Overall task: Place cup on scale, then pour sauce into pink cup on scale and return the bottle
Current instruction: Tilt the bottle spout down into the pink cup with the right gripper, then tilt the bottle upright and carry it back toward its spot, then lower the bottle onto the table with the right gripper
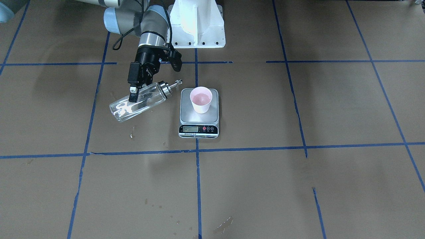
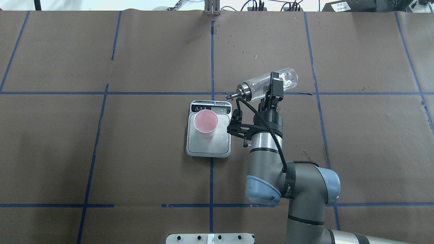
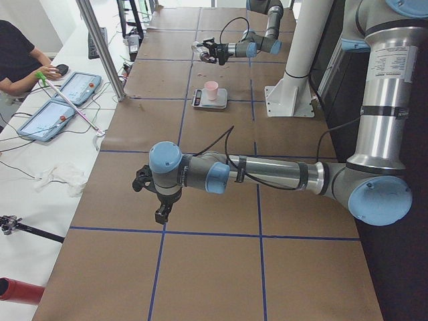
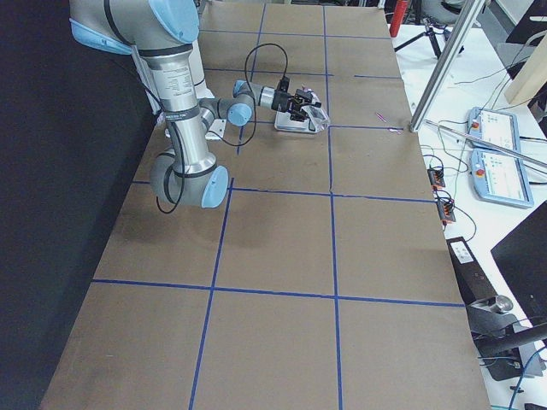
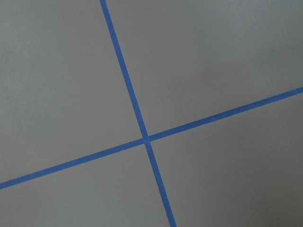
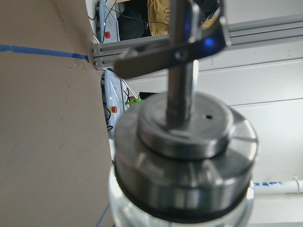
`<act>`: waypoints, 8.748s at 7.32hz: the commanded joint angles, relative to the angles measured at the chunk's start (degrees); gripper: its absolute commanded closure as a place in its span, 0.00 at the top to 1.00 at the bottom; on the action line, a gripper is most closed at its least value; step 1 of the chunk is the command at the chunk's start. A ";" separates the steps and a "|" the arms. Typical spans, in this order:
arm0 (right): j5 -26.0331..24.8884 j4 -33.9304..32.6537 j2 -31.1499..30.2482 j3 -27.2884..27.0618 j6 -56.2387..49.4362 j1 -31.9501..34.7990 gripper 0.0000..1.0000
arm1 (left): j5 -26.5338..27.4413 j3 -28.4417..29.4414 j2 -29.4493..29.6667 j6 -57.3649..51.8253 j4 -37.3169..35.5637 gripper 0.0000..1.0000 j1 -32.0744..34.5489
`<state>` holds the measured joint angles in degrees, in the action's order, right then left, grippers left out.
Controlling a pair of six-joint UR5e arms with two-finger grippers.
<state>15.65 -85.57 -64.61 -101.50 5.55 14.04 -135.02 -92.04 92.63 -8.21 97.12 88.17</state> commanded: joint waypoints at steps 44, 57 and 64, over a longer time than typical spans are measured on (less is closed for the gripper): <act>14.28 7.61 -1.48 -9.66 41.41 -1.21 0.00 | 0.11 7.40 3.96 0.21 4.48 1.00 0.24; 36.81 7.35 -21.78 -12.32 84.98 6.53 0.00 | 1.42 4.85 4.31 0.30 4.39 1.00 1.21; 40.87 6.91 -23.46 -11.44 84.89 6.53 0.00 | 2.30 4.85 4.84 0.30 4.39 1.00 1.21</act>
<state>56.34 -78.66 -88.06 -113.25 90.47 20.61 -133.31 -87.19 97.41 -7.91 101.51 89.39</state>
